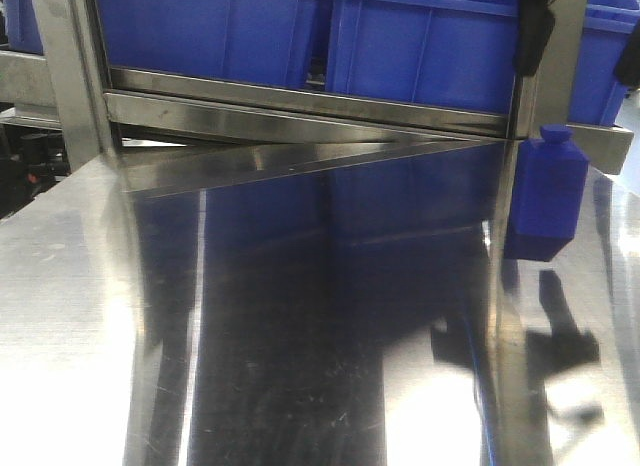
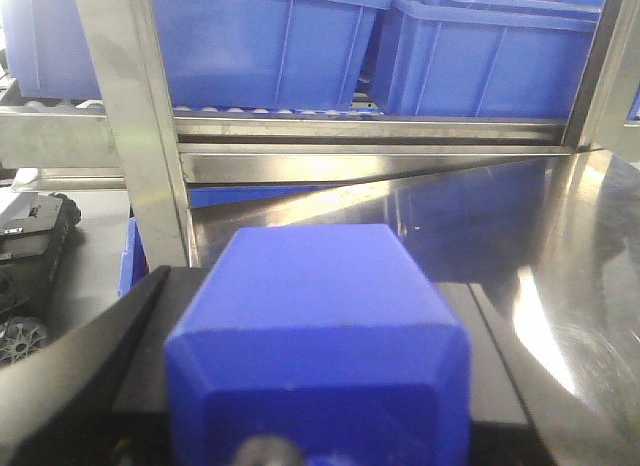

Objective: Pick and sort blue part to right shelf
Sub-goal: 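Reach the right gripper down and grasp the other blue block, then lift the blue block with the right gripper, holding both blocks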

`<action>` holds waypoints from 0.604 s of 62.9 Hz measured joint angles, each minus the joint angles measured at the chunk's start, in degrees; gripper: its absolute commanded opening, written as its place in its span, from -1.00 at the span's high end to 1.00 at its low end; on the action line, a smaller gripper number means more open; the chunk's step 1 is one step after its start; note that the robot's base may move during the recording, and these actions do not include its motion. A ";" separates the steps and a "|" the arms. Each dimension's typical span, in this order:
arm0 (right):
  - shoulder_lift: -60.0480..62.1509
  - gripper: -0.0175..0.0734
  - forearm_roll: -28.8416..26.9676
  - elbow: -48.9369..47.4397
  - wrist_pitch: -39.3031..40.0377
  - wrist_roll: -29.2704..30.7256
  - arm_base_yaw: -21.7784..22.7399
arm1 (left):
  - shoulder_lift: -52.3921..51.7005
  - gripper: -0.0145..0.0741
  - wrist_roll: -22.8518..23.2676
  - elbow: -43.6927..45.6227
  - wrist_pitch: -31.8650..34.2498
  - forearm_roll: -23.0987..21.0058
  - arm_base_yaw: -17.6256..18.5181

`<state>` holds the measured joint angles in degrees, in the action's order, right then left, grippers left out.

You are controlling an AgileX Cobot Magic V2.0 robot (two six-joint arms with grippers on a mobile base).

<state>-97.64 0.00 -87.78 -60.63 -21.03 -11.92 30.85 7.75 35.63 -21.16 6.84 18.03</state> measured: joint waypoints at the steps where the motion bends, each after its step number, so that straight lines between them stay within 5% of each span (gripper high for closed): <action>1: -0.54 -0.74 0.00 -0.27 -0.12 0.00 0.00 | 0.00 -0.04 0.00 0.00 0.00 0.00 0.00; 26: -12.39 -0.72 0.97 -1.15 -0.10 -0.17 0.00 | 0.00 -0.04 0.00 0.00 0.09 0.00 0.00; 38: -14.96 -0.15 0.97 -1.15 0.13 -0.17 0.00 | 0.00 -0.04 0.00 0.00 0.09 -0.24 0.00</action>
<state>-112.60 0.97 -88.92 -60.50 -21.20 -11.92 30.85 7.75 35.63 -21.07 6.60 18.03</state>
